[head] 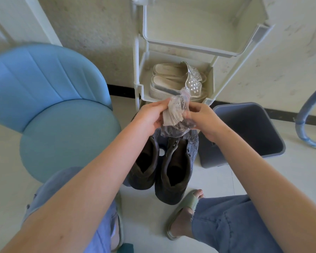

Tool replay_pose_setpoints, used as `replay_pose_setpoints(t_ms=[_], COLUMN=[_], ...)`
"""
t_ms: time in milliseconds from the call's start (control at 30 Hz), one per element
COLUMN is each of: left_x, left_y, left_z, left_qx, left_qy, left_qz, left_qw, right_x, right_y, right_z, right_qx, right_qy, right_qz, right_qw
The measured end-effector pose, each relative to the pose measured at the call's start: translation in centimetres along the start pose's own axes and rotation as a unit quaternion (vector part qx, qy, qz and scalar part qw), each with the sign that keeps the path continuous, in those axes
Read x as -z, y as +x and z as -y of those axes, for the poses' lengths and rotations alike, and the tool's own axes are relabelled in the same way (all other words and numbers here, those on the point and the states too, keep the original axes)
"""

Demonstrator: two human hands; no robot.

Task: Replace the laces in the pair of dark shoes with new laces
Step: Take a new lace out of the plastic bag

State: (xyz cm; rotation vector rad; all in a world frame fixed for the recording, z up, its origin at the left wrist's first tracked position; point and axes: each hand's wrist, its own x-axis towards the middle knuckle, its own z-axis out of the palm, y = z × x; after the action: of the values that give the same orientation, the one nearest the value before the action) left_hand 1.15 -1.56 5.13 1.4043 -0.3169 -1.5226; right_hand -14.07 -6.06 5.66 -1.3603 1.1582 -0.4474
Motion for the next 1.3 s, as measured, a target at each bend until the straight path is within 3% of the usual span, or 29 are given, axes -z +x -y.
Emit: replay_pose_setpoints(t_ms=[167,333,400,467,533,600,667,767,867,933,1133,1200,1233,1300], left_x=[1.2,2.5,2.6,2.6,2.4,2.2,2.1,1.6,0.3,-0.4,-1.5,-1.5,-1.6,-2.1], left_y=[0.0,0.7,0.8,1.1,1.3,1.5,1.5,1.3,0.7,0.5,1.1,1.4,1.6,1.5], left_z=[-0.5,-1.9,-2.3,-2.2,-2.1,-2.2,-2.6,-2.7,-2.0,-1.4,0.3,0.7,0.9,2.0], left_qx=[-0.020,-0.059,-0.080,-0.092,-0.120,-0.154,-0.190,-0.165,-0.075,-0.025,0.025,0.023,0.014,-0.010], left_qy=[-0.043,-0.054,-0.054,-0.058,-0.063,-0.053,-0.069,-0.119,-0.179,-0.163,-0.116,-0.107,-0.058,0.154], left_qz=[-0.065,-0.232,-0.264,-0.285,-0.299,-0.325,-0.346,-0.301,-0.186,-0.141,-0.111,-0.086,-0.067,-0.027], left_qw=[0.997,0.969,0.960,0.952,0.945,0.932,0.916,0.932,0.963,0.976,0.987,0.990,0.996,0.988], right_x=[0.9,2.9,3.6,3.9,3.5,2.1,0.4,-0.9,-0.6,-0.1,1.9,3.0,3.6,5.0], right_y=[0.1,0.1,0.1,0.0,-0.4,-0.9,-1.0,-0.8,-0.6,-0.6,-0.3,-0.5,-0.6,-0.7], right_z=[-0.1,0.7,0.7,0.5,-0.2,-1.2,-2.2,-2.8,-2.6,-2.3,-2.0,-1.6,-1.4,-0.8], right_qx=[-0.030,-0.001,-0.008,-0.036,-0.079,-0.124,-0.138,-0.112,-0.071,-0.082,-0.144,-0.117,-0.081,-0.035], right_qy=[0.054,0.241,0.245,0.143,-0.063,-0.242,-0.331,-0.374,-0.417,-0.430,-0.369,-0.294,-0.206,0.021], right_qz=[-0.039,-0.116,-0.115,-0.069,0.024,0.127,0.182,0.179,0.168,0.161,0.067,0.054,0.067,0.128], right_qw=[0.997,0.964,0.963,0.987,0.995,0.954,0.916,0.903,0.890,0.884,0.916,0.947,0.973,0.991])
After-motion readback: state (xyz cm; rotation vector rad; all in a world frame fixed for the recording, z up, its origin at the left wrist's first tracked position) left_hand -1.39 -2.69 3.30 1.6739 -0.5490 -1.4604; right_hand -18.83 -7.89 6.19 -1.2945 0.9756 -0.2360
